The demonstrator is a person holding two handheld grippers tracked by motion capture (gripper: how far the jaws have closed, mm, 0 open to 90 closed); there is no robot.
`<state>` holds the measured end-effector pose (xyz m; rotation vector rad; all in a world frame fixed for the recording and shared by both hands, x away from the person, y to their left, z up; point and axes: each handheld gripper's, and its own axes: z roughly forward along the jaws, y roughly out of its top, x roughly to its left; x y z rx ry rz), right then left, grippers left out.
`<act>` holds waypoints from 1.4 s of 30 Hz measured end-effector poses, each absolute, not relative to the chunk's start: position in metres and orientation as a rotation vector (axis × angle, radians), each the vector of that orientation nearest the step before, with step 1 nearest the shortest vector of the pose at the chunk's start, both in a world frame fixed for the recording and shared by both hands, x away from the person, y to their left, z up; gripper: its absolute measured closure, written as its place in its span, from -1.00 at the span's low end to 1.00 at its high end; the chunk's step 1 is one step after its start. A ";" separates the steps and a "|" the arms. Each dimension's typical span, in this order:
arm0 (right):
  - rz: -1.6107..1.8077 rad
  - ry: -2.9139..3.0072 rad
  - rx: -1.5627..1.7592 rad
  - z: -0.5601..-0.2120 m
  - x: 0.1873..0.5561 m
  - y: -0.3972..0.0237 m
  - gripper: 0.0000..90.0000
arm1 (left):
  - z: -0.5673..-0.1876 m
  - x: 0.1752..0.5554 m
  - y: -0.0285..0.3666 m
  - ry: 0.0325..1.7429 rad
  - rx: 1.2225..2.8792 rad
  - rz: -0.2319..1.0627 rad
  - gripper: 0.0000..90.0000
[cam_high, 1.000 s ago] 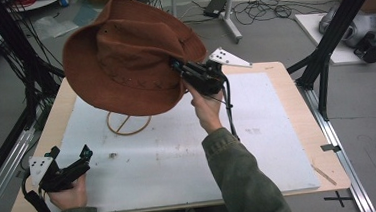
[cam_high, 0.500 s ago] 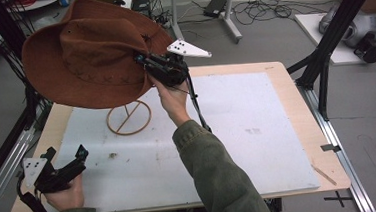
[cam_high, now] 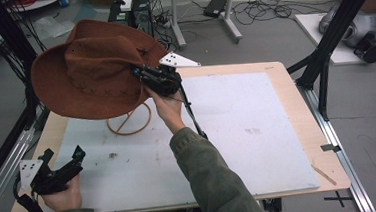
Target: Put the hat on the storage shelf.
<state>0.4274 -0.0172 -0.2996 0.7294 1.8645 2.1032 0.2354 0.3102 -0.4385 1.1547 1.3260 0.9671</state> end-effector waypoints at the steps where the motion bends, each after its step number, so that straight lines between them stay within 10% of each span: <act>1: 2.102 1.864 0.733 -0.302 0.428 -0.017 0.94 | -0.439 0.235 0.311 1.329 1.160 0.966 -0.96; 16: 2.102 1.857 0.777 -0.314 0.426 -0.021 0.69 | -0.440 0.237 0.310 1.328 1.163 0.961 -0.96; 23: 2.072 1.820 0.779 -0.312 0.424 -0.024 -0.50 | -0.440 0.237 0.310 1.329 1.161 0.962 -0.96; 29: 1.987 1.771 0.774 -0.306 0.421 -0.032 -0.96 | -0.440 0.238 0.309 1.326 1.166 0.963 -0.96; 42: 1.789 1.629 0.727 -0.275 0.390 -0.117 -0.96 | -0.439 0.237 0.307 1.321 1.177 0.978 -0.96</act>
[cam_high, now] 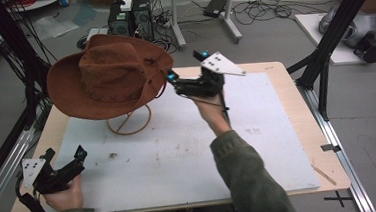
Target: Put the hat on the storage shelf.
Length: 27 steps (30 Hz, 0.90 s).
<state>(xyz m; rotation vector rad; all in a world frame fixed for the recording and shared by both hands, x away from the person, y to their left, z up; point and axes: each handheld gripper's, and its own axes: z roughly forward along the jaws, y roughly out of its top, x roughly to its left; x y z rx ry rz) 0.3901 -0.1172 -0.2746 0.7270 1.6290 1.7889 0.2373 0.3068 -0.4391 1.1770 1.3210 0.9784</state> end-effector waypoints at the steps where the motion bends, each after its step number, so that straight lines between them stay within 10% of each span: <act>1: 1.776 1.619 0.737 -0.272 0.386 -0.129 -0.96 | -0.439 0.237 0.306 1.319 1.176 0.983 -0.96; 12: 1.558 1.425 0.948 -0.264 0.324 -0.251 -0.95 | -0.438 0.233 0.310 1.334 1.163 0.999 -0.96; 27: 1.404 1.303 1.210 -0.363 0.284 -0.310 -0.94 | -0.438 0.234 0.306 1.335 1.175 1.007 -0.96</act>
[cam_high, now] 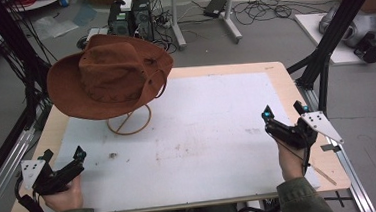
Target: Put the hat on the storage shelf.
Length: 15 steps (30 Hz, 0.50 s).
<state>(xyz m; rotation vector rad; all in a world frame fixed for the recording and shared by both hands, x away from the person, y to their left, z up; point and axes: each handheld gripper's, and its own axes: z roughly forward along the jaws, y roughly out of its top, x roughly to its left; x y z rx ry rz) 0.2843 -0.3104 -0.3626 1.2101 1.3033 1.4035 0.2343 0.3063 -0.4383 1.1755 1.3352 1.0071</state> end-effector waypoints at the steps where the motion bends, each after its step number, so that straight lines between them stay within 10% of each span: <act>1: 1.394 1.304 1.215 -0.370 0.283 -0.311 -0.94 | -0.439 0.234 0.307 1.337 1.177 1.009 -0.96; 15: 1.313 1.284 1.298 -0.431 0.271 -0.322 -0.94 | -0.440 0.236 0.306 1.342 1.175 1.000 -0.96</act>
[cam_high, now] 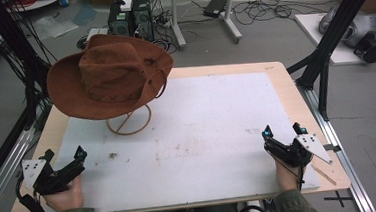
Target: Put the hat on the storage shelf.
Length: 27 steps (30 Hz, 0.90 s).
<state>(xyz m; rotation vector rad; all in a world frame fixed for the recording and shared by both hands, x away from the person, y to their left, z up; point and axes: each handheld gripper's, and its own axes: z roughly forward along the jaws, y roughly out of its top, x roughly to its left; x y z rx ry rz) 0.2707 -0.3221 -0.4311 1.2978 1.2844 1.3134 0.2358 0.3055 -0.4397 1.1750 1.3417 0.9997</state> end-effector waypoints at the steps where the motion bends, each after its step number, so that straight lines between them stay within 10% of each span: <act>1: 1.313 1.284 1.298 -0.431 0.271 -0.322 -0.94 | -0.440 0.236 0.305 1.341 1.174 0.998 -0.96; 27: 1.314 1.275 1.297 -0.434 0.265 -0.326 -0.94 | -0.438 0.234 0.300 1.330 1.189 1.007 -0.96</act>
